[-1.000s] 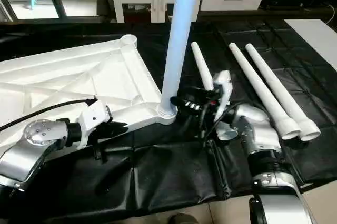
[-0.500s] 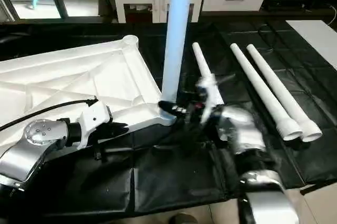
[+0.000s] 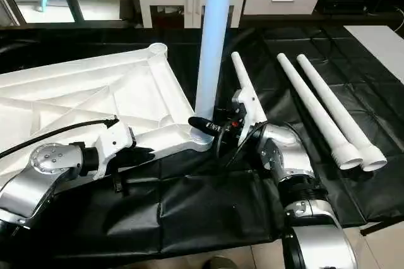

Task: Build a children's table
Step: Rotate leg to tighten

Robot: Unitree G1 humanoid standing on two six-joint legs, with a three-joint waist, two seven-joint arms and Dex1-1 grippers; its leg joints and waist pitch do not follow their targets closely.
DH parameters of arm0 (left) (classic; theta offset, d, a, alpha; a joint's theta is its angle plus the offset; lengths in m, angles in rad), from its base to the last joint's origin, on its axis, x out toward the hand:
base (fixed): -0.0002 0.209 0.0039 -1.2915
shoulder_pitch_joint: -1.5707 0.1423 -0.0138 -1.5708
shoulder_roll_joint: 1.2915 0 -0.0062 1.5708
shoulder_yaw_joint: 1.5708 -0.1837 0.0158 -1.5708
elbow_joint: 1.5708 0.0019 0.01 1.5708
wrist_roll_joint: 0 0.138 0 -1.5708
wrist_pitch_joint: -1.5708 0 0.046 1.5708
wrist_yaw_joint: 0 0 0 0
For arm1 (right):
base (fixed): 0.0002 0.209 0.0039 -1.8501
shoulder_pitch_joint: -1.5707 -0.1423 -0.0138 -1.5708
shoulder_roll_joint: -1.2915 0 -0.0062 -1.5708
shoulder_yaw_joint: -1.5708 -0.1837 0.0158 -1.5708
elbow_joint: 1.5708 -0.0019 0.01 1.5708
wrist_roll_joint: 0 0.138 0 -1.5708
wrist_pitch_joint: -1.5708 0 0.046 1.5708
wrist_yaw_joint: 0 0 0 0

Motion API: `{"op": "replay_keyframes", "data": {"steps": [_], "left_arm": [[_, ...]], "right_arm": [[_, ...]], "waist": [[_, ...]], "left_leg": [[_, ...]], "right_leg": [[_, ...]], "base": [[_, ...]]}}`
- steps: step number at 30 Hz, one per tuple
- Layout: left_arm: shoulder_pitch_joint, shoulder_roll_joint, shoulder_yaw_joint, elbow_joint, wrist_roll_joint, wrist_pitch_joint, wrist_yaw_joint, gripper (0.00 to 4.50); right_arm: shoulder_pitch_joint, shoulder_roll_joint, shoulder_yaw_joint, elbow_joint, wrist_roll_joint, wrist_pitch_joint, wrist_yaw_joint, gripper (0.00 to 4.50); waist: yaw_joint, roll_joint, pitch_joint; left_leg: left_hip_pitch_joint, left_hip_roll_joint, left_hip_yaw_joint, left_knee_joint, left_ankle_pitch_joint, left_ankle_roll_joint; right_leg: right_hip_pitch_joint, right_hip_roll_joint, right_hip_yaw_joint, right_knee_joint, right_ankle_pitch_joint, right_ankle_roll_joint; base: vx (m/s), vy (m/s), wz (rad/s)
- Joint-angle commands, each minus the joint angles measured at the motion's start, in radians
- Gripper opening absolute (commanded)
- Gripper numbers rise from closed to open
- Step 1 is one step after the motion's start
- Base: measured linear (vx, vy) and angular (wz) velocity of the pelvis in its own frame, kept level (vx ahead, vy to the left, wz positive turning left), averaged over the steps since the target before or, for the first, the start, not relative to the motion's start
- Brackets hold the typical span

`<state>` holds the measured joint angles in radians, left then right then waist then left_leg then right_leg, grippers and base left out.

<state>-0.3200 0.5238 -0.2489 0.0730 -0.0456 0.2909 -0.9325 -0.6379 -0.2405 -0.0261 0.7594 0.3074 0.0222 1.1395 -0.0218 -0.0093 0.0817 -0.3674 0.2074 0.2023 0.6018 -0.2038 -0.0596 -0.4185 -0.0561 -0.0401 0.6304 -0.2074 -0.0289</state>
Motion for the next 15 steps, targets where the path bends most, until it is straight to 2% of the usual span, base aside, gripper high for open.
{"op": "replay_keyframes", "data": {"steps": [1,6,9,10,11,13,14,15], "left_arm": [[0.026,0.001,-0.041,0.032,0.017,0.027,-0.012,0.00],[0.013,-0.036,-0.063,0.032,0.029,0.059,0.017,0.00],[-0.012,-0.090,-0.080,0.046,0.052,0.106,0.077,0.00],[-0.012,-0.090,-0.080,0.046,0.052,0.106,0.077,0.00],[-0.031,-0.130,-0.084,0.064,0.069,0.143,0.128,0.00],[-0.047,-0.163,-0.088,0.078,0.082,0.172,0.169,0.00],[-0.070,-0.214,-0.086,0.100,0.095,0.206,0.231,0.00],[-0.070,-0.214,-0.086,0.100,0.095,0.206,0.231,0.00]], "right_arm": [[0.014,0.003,0.000,0.009,-0.013,0.006,-0.041,2.14],[0.057,0.058,0.003,0.023,-0.077,-0.009,-0.256,2.08],[0.069,0.106,-0.003,0.051,-0.133,-0.021,-0.466,2.04],[0.069,0.106,-0.003,0.051,-0.133,-0.021,-0.466,2.04],[0.060,0.132,-0.016,0.077,-0.152,-0.024,-0.591,2.02],[0.052,0.153,-0.029,0.098,-0.163,-0.024,-0.687,1.99],[0.040,0.187,-0.051,0.125,-0.159,-0.023,-0.789,1.99],[0.040,0.187,-0.051,0.125,-0.159,-0.023,-0.789,1.98]], "waist": [[0.003,0.001,-0.065],[-0.002,0.001,-0.059],[-0.005,0.002,-0.050],[-0.006,0.004,-0.048],[-0.009,0.005,-0.046],[-0.011,0.007,-0.047],[-0.012,0.006,-0.048],[-0.012,0.005,-0.046]], "left_leg": [[0.011,0.029,-0.010,-0.054,-0.014,0.150],[0.012,0.028,-0.010,-0.060,-0.058,0.111],[0.019,0.027,-0.011,-0.067,-0.134,0.059],[0.023,0.027,-0.012,-0.069,-0.161,0.038],[0.025,0.029,-0.012,-0.071,-0.182,0.021],[0.028,0.026,-0.014,-0.073,-0.206,-0.002],[0.029,0.024,-0.014,-0.073,-0.225,-0.008],[0.029,0.024,-0.014,-0.073,-0.228,-0.011]], "right_leg": [[0.060,-0.066,0.044,-0.054,0.072,-0.313],[0.057,-0.064,0.046,-0.062,0.003,-0.297],[0.051,-0.065,0.046,-0.077,-0.116,-0.274],[0.051,-0.066,0.048,-0.082,-0.159,-0.262],[0.049,-0.066,0.049,-0.086,-0.185,-0.253],[0.047,-0.064,0.049,-0.090,-0.212,-0.241],[0.047,-0.063,0.050,-0.093,-0.230,-0.233],[0.046,-0.064,0.050,-0.095,-0.236,-0.228]], "base": [[0.000,0.000,0.00],[0.000,0.000,0.00],[0.000,0.000,0.00],[0.000,0.000,0.00],[0.000,0.000,0.00],[0.000,0.000,0.00],[0.000,0.000,0.00],[0.000,0.000,0.00]]}}
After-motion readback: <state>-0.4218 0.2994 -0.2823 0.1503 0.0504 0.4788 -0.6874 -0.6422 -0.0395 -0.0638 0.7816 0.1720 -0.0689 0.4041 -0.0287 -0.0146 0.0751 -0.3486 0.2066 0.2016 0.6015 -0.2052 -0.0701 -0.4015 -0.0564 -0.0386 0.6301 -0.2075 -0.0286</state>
